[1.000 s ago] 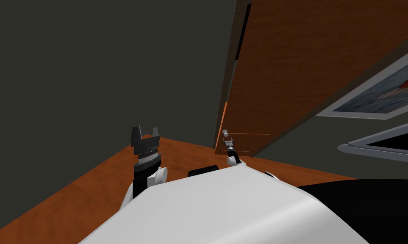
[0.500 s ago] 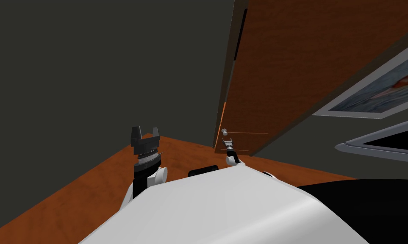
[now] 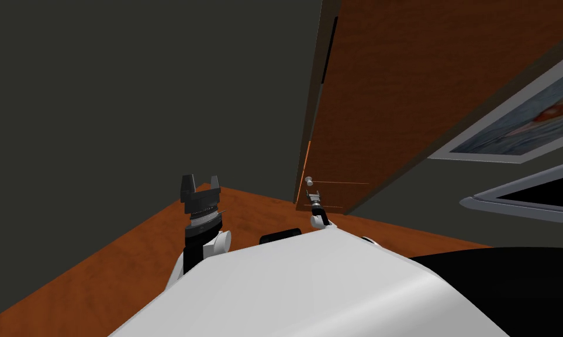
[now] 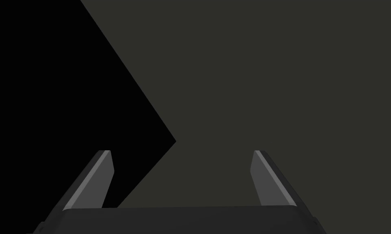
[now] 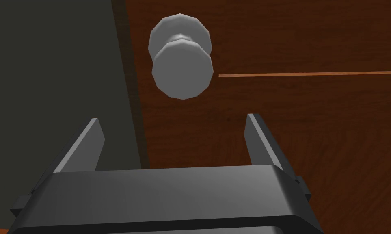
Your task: Pull the door open
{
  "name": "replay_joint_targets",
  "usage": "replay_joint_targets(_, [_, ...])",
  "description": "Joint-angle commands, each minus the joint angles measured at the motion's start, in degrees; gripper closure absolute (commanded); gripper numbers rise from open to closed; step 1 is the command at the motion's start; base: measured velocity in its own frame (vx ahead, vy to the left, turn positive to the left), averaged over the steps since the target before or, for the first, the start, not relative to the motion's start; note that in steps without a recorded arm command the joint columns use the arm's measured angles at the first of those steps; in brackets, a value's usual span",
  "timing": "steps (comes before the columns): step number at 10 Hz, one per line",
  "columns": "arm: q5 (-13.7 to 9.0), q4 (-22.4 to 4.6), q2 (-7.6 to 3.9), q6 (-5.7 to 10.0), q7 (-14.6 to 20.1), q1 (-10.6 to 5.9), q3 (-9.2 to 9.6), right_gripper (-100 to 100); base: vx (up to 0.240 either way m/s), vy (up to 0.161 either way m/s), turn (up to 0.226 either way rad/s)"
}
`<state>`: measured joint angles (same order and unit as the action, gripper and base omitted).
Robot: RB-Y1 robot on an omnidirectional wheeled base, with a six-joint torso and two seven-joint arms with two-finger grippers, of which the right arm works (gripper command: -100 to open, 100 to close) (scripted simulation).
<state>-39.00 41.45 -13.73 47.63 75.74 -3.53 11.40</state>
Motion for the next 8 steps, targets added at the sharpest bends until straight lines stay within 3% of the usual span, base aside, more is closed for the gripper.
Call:
replay_joint_targets(1, [0.0,0.0,0.0,0.0,0.0,0.0,0.0,-100,-0.015,-0.006,0.002])
replay_joint_targets(2, [-0.39,-0.42,-1.1,0.43,1.33,0.48,-0.25,-100,0.105,-0.006,0.12])
replay_joint_targets(3, [-0.39,-0.42,-1.1,0.43,1.33,0.48,-0.25,-100,0.141,-0.006,0.062])
replay_joint_targets(5, [-0.93,-1.03,-2.76,1.06,3.01,1.21,-0.65,-100,0.152,-0.012,0.095])
replay_joint_targets(8, [-1.68,-1.88,-5.07,1.94,5.35,2.22,-1.21,-100,0.212,-0.022,0.119])
